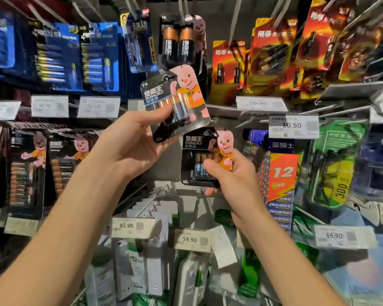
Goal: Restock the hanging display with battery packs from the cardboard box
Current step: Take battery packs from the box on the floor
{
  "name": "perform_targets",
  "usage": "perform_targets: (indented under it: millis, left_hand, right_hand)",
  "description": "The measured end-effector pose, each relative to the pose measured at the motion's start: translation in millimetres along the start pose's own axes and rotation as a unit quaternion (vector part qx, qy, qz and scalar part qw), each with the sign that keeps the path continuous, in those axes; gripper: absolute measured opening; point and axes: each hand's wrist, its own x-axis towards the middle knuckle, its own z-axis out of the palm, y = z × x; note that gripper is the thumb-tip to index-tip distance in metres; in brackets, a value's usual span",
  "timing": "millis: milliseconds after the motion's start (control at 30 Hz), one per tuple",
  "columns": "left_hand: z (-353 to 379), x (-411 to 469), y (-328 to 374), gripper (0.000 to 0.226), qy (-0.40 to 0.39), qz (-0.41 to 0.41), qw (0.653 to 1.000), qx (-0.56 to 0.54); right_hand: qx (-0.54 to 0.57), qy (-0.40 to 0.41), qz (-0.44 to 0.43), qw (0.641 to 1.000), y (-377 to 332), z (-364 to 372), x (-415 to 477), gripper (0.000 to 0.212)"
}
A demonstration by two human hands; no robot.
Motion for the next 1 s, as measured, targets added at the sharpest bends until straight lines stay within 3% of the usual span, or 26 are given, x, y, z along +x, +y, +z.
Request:
perform_targets:
  millis: [200, 333, 467, 633, 767, 900, 1000]
  left_hand:
    - [0, 3, -7, 0.049, -0.013, 0.028, 1.000, 0.005]
    - [-1, 4, -11, 0.042, -0.020, 0.050, 0.998, 0.017]
    - [-3, 3, -12, 0.045, -0.026, 0.048, 0.998, 0.020]
    - [-5, 0, -16, 0.045, -0.027, 0.044, 0.998, 0.025]
    - [-8, -2, -21, 0.035, -0.024, 0.050, 0.998, 0.041]
    - [-19, -4, -32, 0.031, -0.003, 0.030, 0.997, 0.070]
    - [-32, -10, -47, 0.032, 0.012, 0.007, 0.995, 0.096]
  right_hand:
    - [-0.003, 0.026, 0.030, 0.999, 7, 4, 10, 0.021]
    - [-0.019, 0.034, 0.053, 0.998, 9, 10, 19, 0.043]
    - [-0.015, 0.071, 0.090, 0.993, 15, 13, 37, 0.017]
    - [-0.019, 0.114, 0.105, 0.988, 31, 15, 56, 0.036]
    - [-0.018, 0.122, 0.124, 0.985, 42, 7, 52, 0.029]
    - [0.066, 0.137, 0.190, 0.970, 60, -3, 32, 0.024]
    - [0.114, 0.141, 0.194, 0.964, 60, -9, 8, 0.028]
